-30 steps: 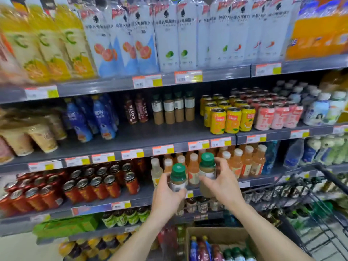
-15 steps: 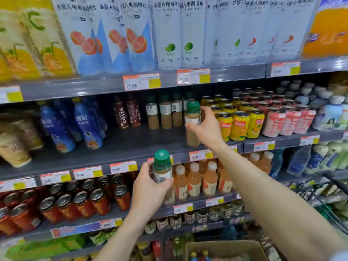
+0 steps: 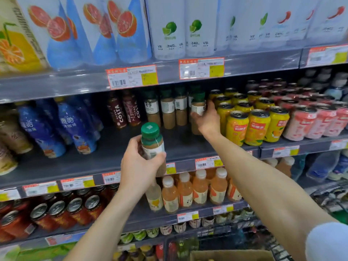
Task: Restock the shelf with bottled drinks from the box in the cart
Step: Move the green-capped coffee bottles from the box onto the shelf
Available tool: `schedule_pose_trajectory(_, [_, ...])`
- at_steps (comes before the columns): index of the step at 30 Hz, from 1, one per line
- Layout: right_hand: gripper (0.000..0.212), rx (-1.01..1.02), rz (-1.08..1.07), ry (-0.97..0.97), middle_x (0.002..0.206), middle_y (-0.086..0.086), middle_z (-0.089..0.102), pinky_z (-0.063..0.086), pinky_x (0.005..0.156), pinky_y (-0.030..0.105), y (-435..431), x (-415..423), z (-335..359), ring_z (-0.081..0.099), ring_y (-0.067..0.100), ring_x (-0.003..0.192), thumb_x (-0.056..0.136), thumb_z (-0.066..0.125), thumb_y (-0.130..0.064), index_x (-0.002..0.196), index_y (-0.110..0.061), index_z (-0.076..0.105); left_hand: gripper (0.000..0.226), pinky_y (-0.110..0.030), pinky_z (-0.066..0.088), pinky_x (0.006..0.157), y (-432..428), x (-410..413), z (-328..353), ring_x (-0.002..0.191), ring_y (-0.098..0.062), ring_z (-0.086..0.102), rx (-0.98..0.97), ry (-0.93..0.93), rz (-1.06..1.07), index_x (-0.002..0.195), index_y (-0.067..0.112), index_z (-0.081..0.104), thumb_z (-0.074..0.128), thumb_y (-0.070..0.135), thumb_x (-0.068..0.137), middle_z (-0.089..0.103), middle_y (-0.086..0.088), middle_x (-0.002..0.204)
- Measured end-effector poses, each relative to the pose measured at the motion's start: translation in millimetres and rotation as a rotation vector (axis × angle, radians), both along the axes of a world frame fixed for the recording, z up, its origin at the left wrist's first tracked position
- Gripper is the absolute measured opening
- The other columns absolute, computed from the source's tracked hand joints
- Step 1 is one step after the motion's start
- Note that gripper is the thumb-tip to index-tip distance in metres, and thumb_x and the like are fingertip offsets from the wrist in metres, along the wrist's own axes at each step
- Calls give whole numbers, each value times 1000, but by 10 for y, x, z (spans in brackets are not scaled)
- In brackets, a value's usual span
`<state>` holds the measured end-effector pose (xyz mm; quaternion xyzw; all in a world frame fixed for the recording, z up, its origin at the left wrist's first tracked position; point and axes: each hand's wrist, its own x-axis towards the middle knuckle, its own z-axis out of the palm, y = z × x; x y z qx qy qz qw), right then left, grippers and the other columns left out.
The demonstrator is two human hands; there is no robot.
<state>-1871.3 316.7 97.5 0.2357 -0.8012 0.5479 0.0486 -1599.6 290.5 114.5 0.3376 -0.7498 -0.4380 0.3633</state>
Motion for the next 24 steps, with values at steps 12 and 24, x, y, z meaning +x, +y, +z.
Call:
schedule_pose_trajectory(12, [46,305,-45,-25,121,20,61,49,89,43,-87,-97,-372,59,39,114,88,70,-28,122,-3,49,59,-32,57,87,-147,-362,32,101,-1,64,6,-4,-15,132,28,53,80,29,80,68,14,112])
schedule_pose_trajectory(24, [46,422,29,10,114,13,66,49,78,36,264,201,-232,63,37,106,85,68,-43,116,-12,57,47,-38,55,92,-323,-800,90,102,-8,66,-54,15,-42,117,27,60,82,25,76,69,16,106])
